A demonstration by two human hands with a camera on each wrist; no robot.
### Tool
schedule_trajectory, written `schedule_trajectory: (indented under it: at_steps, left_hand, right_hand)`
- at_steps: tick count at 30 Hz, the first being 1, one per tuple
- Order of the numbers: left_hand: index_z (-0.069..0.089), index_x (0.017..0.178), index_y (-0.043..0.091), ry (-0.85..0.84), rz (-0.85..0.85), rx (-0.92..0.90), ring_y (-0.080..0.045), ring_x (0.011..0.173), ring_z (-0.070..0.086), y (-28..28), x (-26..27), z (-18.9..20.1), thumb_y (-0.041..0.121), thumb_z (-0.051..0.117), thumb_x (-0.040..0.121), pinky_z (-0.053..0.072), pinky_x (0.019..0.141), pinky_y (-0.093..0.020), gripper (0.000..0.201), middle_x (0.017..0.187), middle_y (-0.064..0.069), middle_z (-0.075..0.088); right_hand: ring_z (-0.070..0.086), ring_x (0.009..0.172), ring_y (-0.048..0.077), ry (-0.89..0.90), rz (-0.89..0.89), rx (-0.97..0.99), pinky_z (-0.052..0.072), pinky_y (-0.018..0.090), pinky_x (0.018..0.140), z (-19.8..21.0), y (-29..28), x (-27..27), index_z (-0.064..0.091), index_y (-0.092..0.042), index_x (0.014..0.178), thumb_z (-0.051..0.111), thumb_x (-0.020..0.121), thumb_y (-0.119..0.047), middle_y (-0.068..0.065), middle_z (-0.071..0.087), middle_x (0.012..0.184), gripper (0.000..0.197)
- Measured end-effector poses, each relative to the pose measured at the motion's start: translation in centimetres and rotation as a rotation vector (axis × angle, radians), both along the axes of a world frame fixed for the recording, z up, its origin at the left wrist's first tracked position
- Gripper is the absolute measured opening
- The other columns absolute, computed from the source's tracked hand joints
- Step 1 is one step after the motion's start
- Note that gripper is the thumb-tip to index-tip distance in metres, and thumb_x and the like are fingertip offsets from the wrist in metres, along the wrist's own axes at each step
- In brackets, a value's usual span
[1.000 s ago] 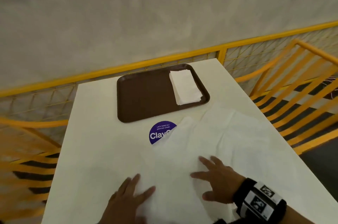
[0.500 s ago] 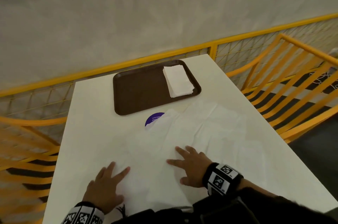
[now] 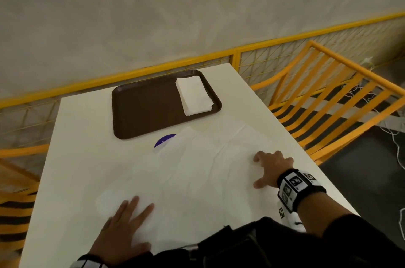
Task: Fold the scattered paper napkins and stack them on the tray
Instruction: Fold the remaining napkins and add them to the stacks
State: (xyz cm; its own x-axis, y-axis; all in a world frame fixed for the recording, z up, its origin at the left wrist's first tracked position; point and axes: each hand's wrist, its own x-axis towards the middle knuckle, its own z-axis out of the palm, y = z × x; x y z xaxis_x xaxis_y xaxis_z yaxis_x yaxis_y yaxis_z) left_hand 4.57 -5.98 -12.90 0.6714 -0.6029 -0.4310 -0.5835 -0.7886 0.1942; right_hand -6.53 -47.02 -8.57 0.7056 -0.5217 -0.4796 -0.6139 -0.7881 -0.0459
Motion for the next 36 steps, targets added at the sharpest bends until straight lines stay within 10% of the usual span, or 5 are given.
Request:
schedule_trajectory:
  at_steps: [8, 15, 22, 31, 36]
  left_hand:
    - [0.002, 0.143, 0.052, 0.097, -0.005, 0.031, -0.018, 0.147, -0.005, -1.1, 0.5, 2.2, 0.1, 0.02, 0.045, 0.019, 0.118, -0.036, 0.111, 0.155, 0.016, -0.015]
    - [0.016, 0.134, 0.058, 0.265, 0.109, -0.3, 0.003, 0.138, 0.013, -3.8, -0.2, 6.8, 0.098, 0.034, 0.043, 0.021, 0.113, -0.024, 0.101, 0.145, 0.031, 0.01]
    - [0.025, 0.137, 0.049, 0.62, 0.287, -0.66, -0.002, 0.135, 0.033, -6.7, 0.4, 10.1, 0.076, 0.075, 0.04, 0.034, 0.108, -0.03, 0.112, 0.143, 0.022, 0.035]
    - [0.031, 0.134, 0.043, 0.621, 0.489, -1.056, -0.013, 0.122, 0.047, -8.2, 0.6, 12.9, 0.074, 0.078, 0.035, 0.042, 0.095, -0.031, 0.114, 0.135, 0.006, 0.046]
    - [0.047, 0.126, 0.025, 0.761, 0.677, -1.362, -0.017, 0.09, 0.07, -8.6, 1.5, 15.1, 0.025, 0.086, 0.055, 0.057, 0.071, -0.026, 0.081, 0.1, -0.006, 0.073]
  right_hand:
    - [0.042, 0.11, 0.02, -0.044, 0.215, -0.064, 0.035, 0.035, 0.091, 0.6, 0.4, 1.0, 0.052, -0.033, 0.088, 0.066, 0.079, -0.044, -0.005, 0.052, 0.114, 0.02]
    - [0.049, 0.076, 0.013, -0.401, 0.243, 0.276, 0.034, 0.02, 0.062, 6.2, 2.6, 2.0, 0.044, -0.031, 0.074, 0.067, 0.084, -0.031, -0.011, 0.05, 0.077, 0.025]
    - [0.055, 0.062, 0.001, -0.764, 0.222, 0.542, 0.042, 0.021, 0.06, 14.3, 5.5, 3.7, 0.058, -0.025, 0.087, 0.068, 0.086, -0.029, -0.006, 0.066, 0.075, 0.011]
    - [0.066, 0.075, 0.032, -1.088, -0.116, 1.054, 0.05, 0.042, 0.066, 16.8, 6.9, 4.8, 0.056, -0.018, 0.086, 0.064, 0.09, -0.016, 0.015, 0.072, 0.086, 0.009]
    - [0.067, 0.092, 0.037, -1.053, -0.226, 1.163, 0.054, 0.049, 0.08, 15.0, 7.8, 5.1, 0.058, -0.012, 0.097, 0.06, 0.092, -0.017, 0.017, 0.071, 0.103, 0.007]
